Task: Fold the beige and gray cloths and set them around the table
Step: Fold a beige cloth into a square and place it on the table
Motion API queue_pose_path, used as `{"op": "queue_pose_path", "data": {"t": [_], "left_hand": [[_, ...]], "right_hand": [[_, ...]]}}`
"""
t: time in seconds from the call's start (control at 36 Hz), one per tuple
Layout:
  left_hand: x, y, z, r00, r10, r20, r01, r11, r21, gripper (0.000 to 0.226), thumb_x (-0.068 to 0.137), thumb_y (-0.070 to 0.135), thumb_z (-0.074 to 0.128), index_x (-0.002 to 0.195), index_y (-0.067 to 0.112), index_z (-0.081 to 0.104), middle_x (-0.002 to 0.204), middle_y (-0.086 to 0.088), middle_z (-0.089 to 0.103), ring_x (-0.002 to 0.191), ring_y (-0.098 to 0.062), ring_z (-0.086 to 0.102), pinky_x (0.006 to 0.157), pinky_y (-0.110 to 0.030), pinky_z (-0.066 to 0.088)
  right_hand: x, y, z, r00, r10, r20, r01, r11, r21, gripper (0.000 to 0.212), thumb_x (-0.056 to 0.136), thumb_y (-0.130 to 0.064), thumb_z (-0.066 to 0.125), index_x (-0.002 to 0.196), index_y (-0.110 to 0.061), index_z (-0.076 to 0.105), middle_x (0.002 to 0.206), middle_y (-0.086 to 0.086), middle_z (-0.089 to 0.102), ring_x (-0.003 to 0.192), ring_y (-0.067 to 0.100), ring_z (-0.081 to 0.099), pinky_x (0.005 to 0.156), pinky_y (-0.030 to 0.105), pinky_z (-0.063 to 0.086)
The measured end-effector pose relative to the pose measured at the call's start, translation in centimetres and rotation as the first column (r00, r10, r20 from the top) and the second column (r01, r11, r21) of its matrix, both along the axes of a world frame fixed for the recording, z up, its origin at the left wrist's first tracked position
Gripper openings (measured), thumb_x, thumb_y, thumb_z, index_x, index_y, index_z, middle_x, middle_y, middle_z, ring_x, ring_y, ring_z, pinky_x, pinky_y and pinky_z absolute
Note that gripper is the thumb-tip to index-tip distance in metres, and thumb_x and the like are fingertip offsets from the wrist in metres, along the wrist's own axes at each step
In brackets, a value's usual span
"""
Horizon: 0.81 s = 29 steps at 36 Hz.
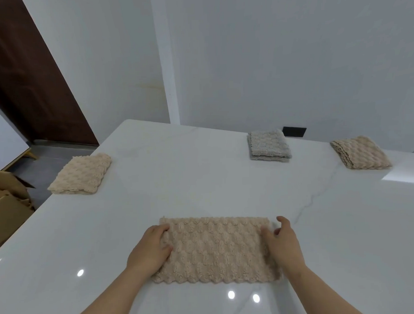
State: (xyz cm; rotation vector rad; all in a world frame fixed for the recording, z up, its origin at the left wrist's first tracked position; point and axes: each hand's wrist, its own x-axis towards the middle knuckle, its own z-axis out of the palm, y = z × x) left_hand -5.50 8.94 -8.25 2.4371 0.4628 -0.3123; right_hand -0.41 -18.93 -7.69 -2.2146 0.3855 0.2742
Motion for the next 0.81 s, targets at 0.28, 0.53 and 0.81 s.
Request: {"op": "queue_pose_path", "data": {"t": [0.28, 0.53, 0.81], "left_hand": [[-0.2, -6.8, 2.0, 0.924, -0.344, 0.169, 0.292, 0.918, 0.269, 0.045, 0.090, 0.028, 0.043, 0.134, 0.034, 0.039, 0.110, 0.007, 0.040, 0.099, -0.010, 0.043, 0.074, -0.018, 0.038], [-1.6, -10.9, 0.0, 0.905, -0.424, 0.021, 0.400, 0.867, 0.298, 0.045, 0.093, 0.040, 0.038, 0.137, 0.040, 0.030, 0.132, 0.004, 0.034, 0.118, -0.016, 0.034, 0.094, -0.027, 0.040], [0.0, -10.2, 1.4, 0.921, -0.363, -0.138, 0.359, 0.932, -0.053, 0.049, 0.091, 0.032, 0.046, 0.138, 0.036, 0.034, 0.142, 0.002, 0.030, 0.131, -0.020, 0.029, 0.109, -0.032, 0.030]], "right_hand": [[-1.7, -0.1, 0.2, 0.957, 0.112, -0.269, -0.123, 0.992, -0.024, 0.031, 0.081, -0.030, 0.062, 0.100, -0.009, 0.050, 0.090, 0.001, 0.059, 0.081, 0.017, 0.059, 0.071, 0.031, 0.051], [-2.7, -1.7, 0.3, 0.990, -0.038, -0.136, 0.055, 0.991, 0.126, 0.028, 0.088, -0.026, 0.057, 0.101, -0.009, 0.040, 0.082, 0.006, 0.054, 0.066, 0.015, 0.050, 0.052, 0.026, 0.040], [-3.1, -1.3, 2.9, 0.991, -0.098, -0.091, 0.130, 0.875, 0.466, 0.006, 0.080, -0.004, 0.061, 0.084, -0.002, 0.058, 0.070, 0.006, 0.050, 0.058, 0.015, 0.042, 0.050, 0.024, 0.036]]}}
